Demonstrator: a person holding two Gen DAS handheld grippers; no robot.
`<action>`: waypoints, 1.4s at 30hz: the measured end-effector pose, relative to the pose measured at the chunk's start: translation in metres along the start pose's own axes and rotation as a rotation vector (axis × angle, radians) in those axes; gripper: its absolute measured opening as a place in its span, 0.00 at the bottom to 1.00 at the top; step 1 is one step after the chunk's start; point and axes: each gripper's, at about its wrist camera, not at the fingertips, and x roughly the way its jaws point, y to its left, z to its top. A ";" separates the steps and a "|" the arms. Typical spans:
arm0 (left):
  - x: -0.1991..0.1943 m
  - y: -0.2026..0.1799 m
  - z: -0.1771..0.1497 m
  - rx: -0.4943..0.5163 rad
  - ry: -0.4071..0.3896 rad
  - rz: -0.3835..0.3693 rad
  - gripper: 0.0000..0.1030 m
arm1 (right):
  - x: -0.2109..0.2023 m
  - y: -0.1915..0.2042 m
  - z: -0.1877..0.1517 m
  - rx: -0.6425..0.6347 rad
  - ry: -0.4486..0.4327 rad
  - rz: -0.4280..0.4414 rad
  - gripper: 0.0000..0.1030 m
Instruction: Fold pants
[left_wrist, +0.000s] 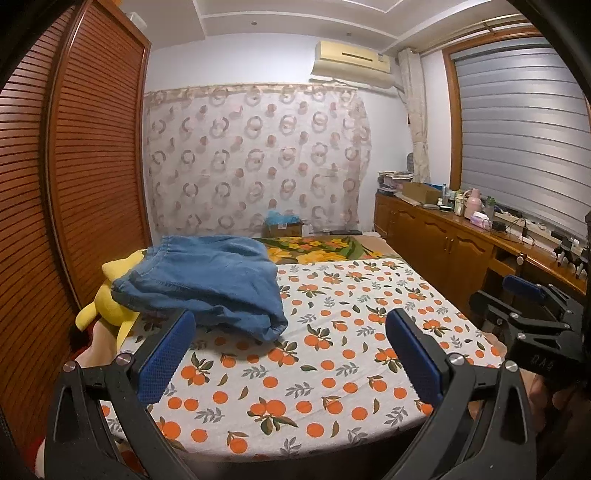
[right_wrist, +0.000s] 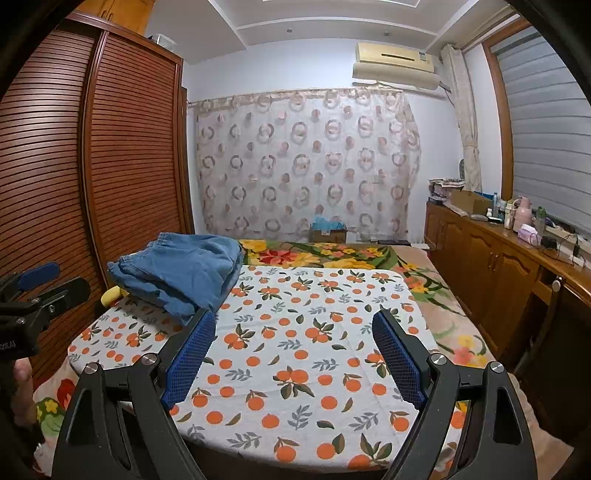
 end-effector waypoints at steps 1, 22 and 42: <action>0.001 -0.001 -0.001 0.002 0.003 0.001 1.00 | 0.002 0.000 0.000 0.000 0.001 0.001 0.86; 0.001 -0.002 -0.006 0.005 0.004 0.006 1.00 | 0.003 -0.001 -0.002 0.004 0.003 0.002 0.86; 0.000 -0.002 -0.007 0.006 0.003 0.009 1.00 | 0.006 0.002 -0.003 0.002 0.000 0.003 0.86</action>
